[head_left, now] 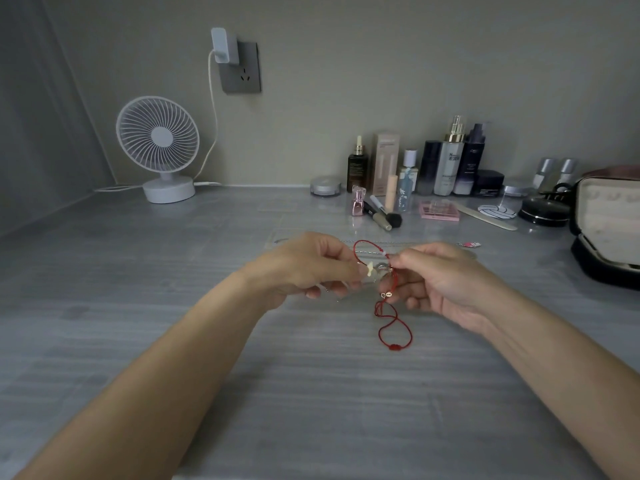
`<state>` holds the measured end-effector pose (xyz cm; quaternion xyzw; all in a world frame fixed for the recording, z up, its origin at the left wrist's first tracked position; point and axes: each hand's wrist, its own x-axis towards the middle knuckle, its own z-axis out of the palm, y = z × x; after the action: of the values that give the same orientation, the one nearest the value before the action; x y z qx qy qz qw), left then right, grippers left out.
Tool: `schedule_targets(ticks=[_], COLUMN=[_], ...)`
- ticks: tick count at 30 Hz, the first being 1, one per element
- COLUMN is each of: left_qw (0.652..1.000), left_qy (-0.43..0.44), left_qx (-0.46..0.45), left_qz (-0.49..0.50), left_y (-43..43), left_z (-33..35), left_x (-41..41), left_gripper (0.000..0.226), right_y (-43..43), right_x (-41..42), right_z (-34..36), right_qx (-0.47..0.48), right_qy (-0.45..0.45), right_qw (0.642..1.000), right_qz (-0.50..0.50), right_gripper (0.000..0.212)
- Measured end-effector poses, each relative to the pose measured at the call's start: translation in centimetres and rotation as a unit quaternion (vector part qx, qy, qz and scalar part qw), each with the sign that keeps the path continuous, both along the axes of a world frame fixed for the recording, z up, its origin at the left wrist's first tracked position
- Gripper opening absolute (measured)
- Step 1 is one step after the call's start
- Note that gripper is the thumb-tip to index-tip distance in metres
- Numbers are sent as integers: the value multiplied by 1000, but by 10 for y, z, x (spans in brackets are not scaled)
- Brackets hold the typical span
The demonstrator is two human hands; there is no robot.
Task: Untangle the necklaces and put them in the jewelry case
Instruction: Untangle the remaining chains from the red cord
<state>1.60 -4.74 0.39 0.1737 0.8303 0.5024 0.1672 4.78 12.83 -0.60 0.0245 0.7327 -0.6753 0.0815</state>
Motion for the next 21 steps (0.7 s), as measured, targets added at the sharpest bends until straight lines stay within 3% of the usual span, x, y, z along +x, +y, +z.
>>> schedule_targets(ticks=[5,8,11,14,17,21], left_qw=[999,1000,1000,1000,999,999], left_qy=[-8,-11,-13,-17,-21,-30], left_qx=[37,23,6,1,0,6], left_qz=[12,2,-3,-15,-39,-36], left_y=[-7,-4,1,3,1,-1], left_z=[6,5,1,-1,0,0], left_x=[-1,0,0,1,1,0], left_gripper=[15,16,21,23,21,23], right_y=[3,4,4,-2,-5,-3], right_x=[5,4,7,10,9,9], right_z=[0,-2,-2,-5,-6,-5], right_qx=[125,181,176,303,356,367], right_qy=[1,128,273,342,376,373], right_qw=[992,974,945,888,856,852], right_qz=[13,-43,14,39,10,10], right_gripper=[14,12,22,27,26,17])
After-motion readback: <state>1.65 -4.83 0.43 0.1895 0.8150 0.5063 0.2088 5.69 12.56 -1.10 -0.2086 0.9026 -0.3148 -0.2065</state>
